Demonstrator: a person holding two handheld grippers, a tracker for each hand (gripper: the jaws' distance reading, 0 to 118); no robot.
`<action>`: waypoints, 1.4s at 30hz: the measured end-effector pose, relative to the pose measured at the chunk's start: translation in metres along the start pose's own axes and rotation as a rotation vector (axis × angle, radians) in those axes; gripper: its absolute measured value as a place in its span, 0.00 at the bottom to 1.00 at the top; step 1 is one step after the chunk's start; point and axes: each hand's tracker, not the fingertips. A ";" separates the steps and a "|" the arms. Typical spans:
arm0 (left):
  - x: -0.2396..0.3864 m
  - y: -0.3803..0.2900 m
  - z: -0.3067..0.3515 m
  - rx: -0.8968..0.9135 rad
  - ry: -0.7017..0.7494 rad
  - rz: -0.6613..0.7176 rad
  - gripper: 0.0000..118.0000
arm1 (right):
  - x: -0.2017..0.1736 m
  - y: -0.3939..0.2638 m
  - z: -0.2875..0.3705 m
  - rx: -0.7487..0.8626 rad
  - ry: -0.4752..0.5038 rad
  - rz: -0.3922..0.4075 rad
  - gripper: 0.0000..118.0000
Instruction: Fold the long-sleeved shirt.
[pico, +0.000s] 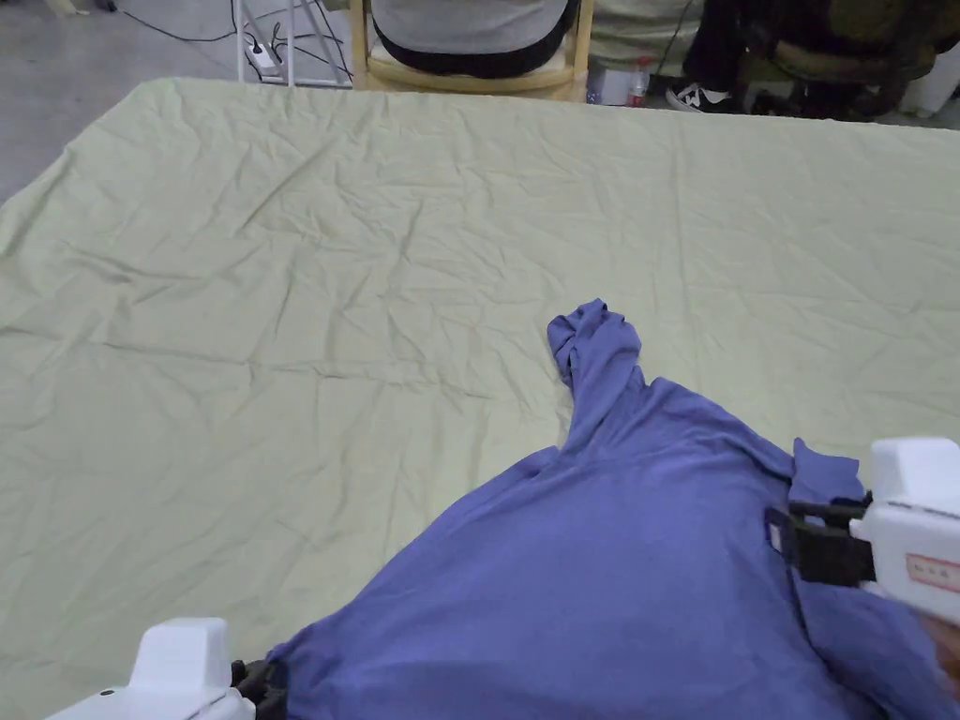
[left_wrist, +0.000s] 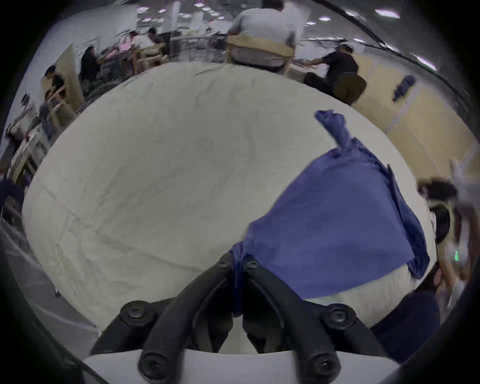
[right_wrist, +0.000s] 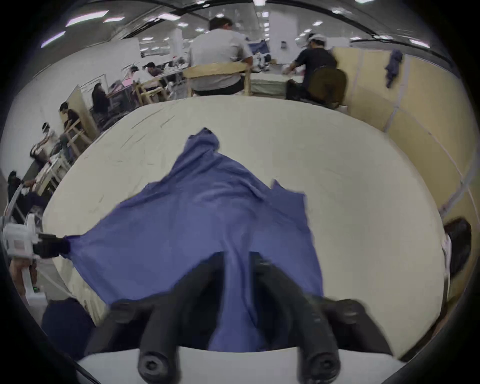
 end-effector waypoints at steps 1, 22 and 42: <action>0.002 0.001 0.002 0.004 -0.011 -0.009 0.02 | 0.001 0.019 -0.017 -0.003 0.003 0.025 0.73; -0.005 0.013 0.003 0.004 0.009 0.060 0.02 | -0.009 0.072 -0.096 -0.237 -0.107 0.181 0.06; 0.048 0.065 0.183 0.424 -0.091 0.003 0.02 | -0.022 -0.077 0.324 0.641 -0.127 -0.223 0.05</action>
